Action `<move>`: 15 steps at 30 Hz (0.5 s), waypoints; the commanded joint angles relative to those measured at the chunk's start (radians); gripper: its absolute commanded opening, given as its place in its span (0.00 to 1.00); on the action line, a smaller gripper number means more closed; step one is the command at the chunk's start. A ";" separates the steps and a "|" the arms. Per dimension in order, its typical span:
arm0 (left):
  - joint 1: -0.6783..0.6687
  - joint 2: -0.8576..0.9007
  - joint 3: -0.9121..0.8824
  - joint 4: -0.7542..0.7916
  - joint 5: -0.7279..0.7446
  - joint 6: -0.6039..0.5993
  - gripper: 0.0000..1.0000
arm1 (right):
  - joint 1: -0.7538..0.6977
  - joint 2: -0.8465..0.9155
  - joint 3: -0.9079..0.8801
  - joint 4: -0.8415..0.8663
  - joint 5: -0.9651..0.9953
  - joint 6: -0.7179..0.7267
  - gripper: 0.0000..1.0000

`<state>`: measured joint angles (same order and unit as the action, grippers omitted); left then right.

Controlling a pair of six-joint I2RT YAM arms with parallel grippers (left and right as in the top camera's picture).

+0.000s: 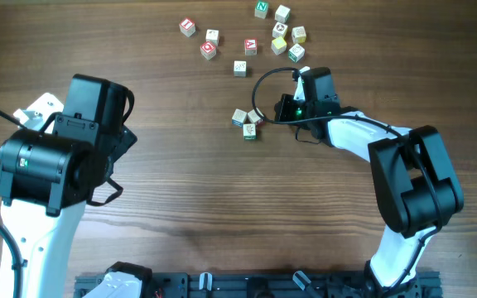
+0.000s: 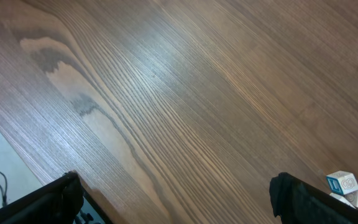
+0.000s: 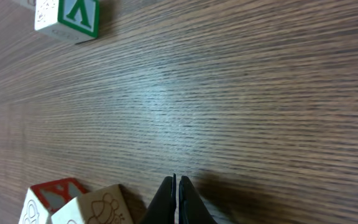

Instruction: Form a circle

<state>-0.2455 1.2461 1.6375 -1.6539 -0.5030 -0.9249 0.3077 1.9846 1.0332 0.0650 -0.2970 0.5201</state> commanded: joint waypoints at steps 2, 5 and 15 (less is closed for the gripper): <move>0.008 -0.006 0.003 0.000 -0.003 0.002 1.00 | 0.002 0.019 -0.003 -0.023 -0.038 -0.011 0.05; 0.008 -0.006 0.003 0.000 -0.003 0.002 1.00 | 0.002 0.018 -0.003 -0.137 0.007 0.083 0.05; 0.008 -0.006 0.003 0.000 -0.003 0.002 1.00 | 0.085 -0.054 -0.003 -0.416 0.098 0.203 0.05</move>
<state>-0.2455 1.2461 1.6375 -1.6543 -0.5030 -0.9249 0.3347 1.9221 1.0554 -0.2863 -0.2878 0.6388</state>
